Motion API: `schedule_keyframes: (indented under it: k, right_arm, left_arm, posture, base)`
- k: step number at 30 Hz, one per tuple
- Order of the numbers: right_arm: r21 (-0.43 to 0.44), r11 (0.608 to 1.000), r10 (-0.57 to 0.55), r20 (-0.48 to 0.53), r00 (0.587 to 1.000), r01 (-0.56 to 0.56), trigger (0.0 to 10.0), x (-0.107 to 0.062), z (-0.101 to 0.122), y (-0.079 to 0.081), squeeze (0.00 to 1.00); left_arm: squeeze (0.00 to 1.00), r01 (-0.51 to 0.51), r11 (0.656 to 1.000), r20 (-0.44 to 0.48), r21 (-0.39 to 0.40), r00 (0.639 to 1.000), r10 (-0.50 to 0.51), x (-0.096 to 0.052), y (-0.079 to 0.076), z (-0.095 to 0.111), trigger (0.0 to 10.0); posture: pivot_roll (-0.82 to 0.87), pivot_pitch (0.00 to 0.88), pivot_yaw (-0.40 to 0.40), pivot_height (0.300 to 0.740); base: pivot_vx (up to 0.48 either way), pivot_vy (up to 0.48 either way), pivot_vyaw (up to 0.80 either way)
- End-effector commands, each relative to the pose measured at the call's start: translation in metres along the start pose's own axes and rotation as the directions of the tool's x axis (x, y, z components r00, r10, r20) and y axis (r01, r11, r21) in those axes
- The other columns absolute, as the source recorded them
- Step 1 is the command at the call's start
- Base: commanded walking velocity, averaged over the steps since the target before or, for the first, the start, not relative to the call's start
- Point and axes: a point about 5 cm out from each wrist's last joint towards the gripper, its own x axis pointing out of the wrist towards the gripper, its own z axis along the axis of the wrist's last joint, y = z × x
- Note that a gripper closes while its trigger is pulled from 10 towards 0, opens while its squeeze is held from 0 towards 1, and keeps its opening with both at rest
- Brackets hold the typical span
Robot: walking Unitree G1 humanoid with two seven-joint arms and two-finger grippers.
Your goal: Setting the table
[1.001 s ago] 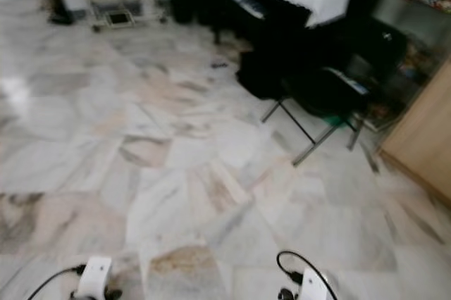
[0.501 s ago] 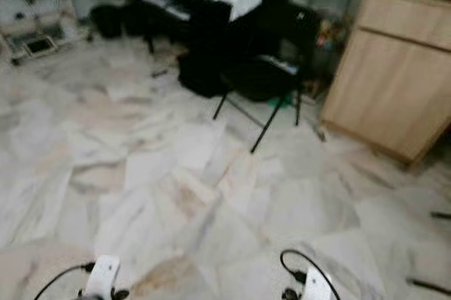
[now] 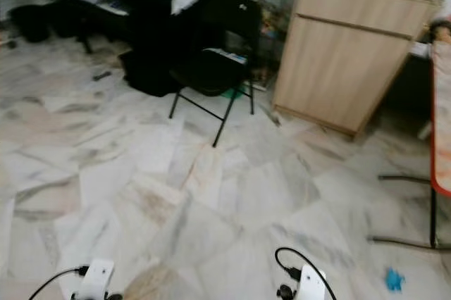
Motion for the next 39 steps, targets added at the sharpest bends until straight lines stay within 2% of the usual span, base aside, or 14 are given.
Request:
schedule_keyframes:
  k: [1, 25, 30, 39]
  right_arm:
    - [-0.002, 1.0, 0.011, 0.009, 1.0, -0.011, 10.0, 0.0009, 0.0023, 0.005, 0.0]
    - [0.001, 1.0, 0.015, 0.017, 1.0, -0.015, 10.0, 0.0009, 0.0025, 0.007, 0.0]
    - [0.032, 0.999, 0.0, 0.044, 0.999, -0.001, 10.0, 0.001, 0.0057, 0.0058, 0.0]
    - [0.025, 1.0, -0.005, 0.044, 0.999, 0.004, 10.0, 0.0009, 0.0057, 0.0045, 0.0]
  left_arm:
    - [0.0, -0.017, 1.0, -0.048, 0.009, 0.999, 0.017, -0.0024, 0.0059, -0.0122, 10.0]
    - [0.0, -0.015, 1.0, -0.055, 0.009, 0.998, 0.015, -0.0027, 0.0055, -0.0145, 10.0]
    - [0.0, -0.014, 1.0, -0.057, 0.016, 0.998, 0.015, -0.0024, 0.0043, -0.0147, 10.0]
    - [0.0, -0.024, 0.998, -0.069, 0.056, 0.997, 0.028, -0.0036, 0.0077, -0.0185, 10.0]
  posture:
    - [-0.01, 0.0, 0.005, 0.74]
    - [-0.01, 0.0, 0.007, 0.74]
    - [-0.01, 0.0, 0.008, 0.74]
    - [-0.02, 0.0, 0.01, 0.74]
  base:
    - [0.0, 0.0, -0.8]
    - [0.0, 0.0, -0.8]
    - [0.0, 0.0, 0.0]
    - [0.0, -0.111, 0.0]
